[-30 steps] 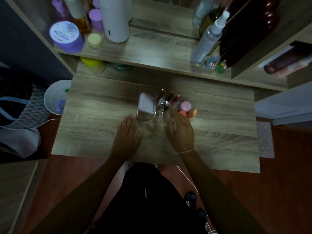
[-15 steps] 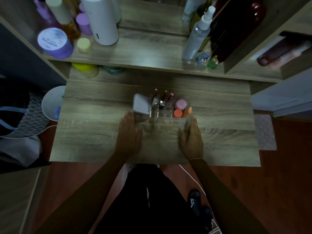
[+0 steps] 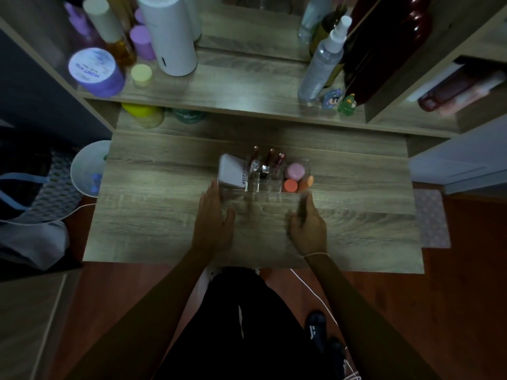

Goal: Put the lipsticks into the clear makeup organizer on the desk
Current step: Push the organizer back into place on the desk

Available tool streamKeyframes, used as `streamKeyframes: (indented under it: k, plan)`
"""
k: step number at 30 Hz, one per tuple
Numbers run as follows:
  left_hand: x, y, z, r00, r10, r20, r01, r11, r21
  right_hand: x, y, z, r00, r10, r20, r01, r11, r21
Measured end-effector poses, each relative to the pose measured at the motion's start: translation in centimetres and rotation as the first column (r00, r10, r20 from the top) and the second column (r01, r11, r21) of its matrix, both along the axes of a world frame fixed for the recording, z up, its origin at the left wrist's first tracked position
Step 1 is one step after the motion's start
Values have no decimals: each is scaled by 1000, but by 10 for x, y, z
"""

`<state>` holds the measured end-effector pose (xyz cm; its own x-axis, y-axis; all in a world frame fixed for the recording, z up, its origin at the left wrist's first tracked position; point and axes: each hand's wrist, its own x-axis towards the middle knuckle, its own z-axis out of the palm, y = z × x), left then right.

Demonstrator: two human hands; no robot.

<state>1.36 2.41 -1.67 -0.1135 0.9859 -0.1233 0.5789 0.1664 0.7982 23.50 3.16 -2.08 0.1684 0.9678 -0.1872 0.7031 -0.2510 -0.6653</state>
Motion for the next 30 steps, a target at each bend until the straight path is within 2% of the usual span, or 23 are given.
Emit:
streamKeyframes:
  k: [6,9,12,14,17,23,27,30]
  plan:
    - [-4,-7,2,1000,10,8,-10,1000,10,2,4,4,1000,29,-3,-29,999,38]
    - [-14,-2,-1,986,-102,-132,98,995,-34,7,15,1,1000,16,6,-16,1000,14]
    - [-21,2,-6,930,-219,-295,197,975,-105,10,25,-3,998,62,32,-62,998,28]
    - [-23,2,-10,882,-279,-380,249,960,-126,11,29,-8,991,93,95,-96,995,27]
    - [-27,4,-15,837,-325,-440,292,946,-142,11,30,-16,981,58,187,-56,998,-18]
    - [-24,10,-16,827,-364,-428,340,931,-133,18,31,-21,982,-27,185,15,998,62]
    - [-15,15,-17,883,-325,-340,315,945,-84,32,33,-21,981,-36,189,9,990,141]
    - [-5,19,-18,905,-312,-290,305,950,-69,45,32,-23,982,-56,179,35,992,121]
